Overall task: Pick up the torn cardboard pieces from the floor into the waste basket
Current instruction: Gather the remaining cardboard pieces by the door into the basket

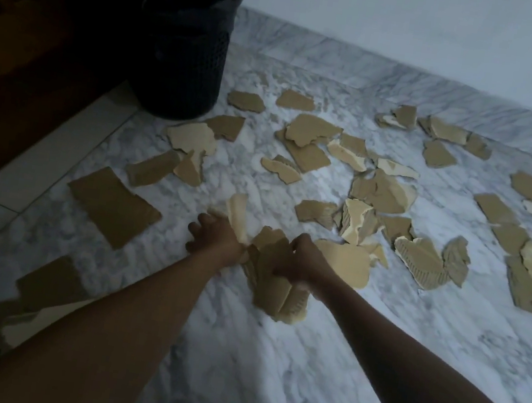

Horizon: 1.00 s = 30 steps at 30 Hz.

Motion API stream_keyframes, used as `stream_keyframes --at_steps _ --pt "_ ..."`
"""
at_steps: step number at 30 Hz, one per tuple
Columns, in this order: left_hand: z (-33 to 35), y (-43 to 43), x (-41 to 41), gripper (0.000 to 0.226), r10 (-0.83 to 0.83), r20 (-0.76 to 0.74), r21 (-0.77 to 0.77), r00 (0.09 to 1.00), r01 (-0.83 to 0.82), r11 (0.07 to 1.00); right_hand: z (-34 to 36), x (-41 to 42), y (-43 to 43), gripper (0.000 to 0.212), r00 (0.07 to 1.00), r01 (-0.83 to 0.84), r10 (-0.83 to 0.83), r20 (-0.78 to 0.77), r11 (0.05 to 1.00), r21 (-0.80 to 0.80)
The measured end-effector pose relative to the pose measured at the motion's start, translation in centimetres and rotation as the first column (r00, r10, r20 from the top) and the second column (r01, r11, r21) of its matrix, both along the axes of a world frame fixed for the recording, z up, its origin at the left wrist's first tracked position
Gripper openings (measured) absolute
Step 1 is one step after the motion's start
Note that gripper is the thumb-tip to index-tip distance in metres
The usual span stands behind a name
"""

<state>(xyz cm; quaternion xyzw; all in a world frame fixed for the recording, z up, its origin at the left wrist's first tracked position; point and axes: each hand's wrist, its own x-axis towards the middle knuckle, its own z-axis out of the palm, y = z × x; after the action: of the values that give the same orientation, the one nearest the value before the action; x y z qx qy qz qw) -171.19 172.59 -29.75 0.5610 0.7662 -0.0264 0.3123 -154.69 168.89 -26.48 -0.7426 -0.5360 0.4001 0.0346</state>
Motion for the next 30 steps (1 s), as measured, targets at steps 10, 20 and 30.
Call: stream_keyframes --at_steps 10,20,30 --pt "-0.5 0.2 -0.2 0.090 0.084 0.212 -0.012 0.974 -0.084 0.996 0.9 8.7 1.9 0.088 0.868 -0.221 0.282 0.410 0.956 -0.190" --pt "-0.9 -4.0 0.1 0.051 -0.057 0.120 0.140 0.991 0.040 0.989 2.0 5.7 0.9 0.072 0.824 -0.374 0.386 0.415 0.921 -0.112" --pt "-0.5 -5.1 -2.3 0.069 0.042 0.296 -0.011 0.954 -0.041 0.999 7.5 9.4 1.2 0.035 0.960 0.178 -0.159 -0.230 0.982 0.066"
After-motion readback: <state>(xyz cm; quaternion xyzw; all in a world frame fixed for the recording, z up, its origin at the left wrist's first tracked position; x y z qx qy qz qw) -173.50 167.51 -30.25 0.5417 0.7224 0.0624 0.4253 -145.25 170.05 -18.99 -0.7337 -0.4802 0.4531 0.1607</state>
